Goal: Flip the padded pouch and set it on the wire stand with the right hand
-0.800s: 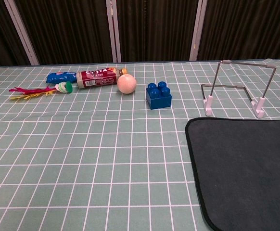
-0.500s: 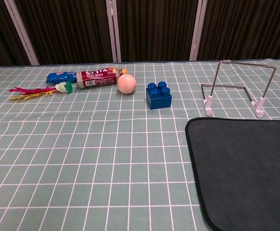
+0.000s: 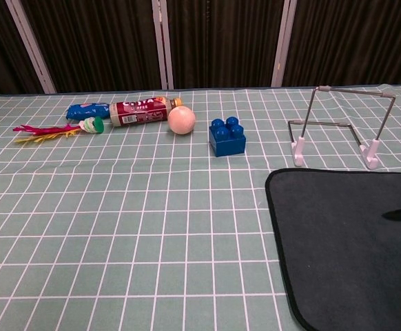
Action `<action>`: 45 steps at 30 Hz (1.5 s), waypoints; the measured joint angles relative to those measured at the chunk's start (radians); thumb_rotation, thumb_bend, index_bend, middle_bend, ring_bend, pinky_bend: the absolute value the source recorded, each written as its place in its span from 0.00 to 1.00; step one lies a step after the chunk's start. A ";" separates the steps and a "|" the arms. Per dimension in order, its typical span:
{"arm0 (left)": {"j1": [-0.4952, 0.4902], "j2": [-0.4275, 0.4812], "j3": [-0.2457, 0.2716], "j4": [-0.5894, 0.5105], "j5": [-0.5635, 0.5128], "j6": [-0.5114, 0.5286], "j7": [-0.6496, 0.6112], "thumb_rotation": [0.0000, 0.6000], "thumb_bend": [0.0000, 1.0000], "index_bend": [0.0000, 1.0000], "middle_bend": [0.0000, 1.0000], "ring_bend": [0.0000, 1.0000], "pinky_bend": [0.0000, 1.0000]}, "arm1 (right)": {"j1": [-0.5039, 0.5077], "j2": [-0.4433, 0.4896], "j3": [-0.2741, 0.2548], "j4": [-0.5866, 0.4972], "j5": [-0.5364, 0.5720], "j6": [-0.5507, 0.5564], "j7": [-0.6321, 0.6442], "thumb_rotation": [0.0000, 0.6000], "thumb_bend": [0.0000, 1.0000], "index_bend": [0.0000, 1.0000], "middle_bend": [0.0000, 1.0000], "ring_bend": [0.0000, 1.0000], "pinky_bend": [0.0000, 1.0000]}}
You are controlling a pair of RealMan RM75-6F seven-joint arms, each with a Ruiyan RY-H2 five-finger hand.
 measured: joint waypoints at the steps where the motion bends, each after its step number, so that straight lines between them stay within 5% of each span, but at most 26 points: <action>1: 0.000 0.000 0.000 0.002 -0.002 -0.001 -0.001 1.00 0.00 0.00 0.00 0.00 0.00 | 0.003 -0.013 -0.002 0.011 -0.001 -0.008 -0.006 1.00 0.14 0.29 0.00 0.00 0.00; 30: -0.002 -0.007 -0.003 0.012 -0.016 -0.013 0.008 1.00 0.00 0.00 0.00 0.00 0.00 | 0.005 -0.168 -0.020 0.277 -0.011 0.017 -0.107 1.00 0.15 0.36 0.00 0.00 0.00; 45: -0.002 -0.009 -0.002 0.014 -0.016 -0.014 0.010 1.00 0.00 0.00 0.00 0.00 0.00 | 0.003 -0.194 -0.036 0.326 -0.014 0.032 -0.132 1.00 0.15 0.36 0.00 0.00 0.00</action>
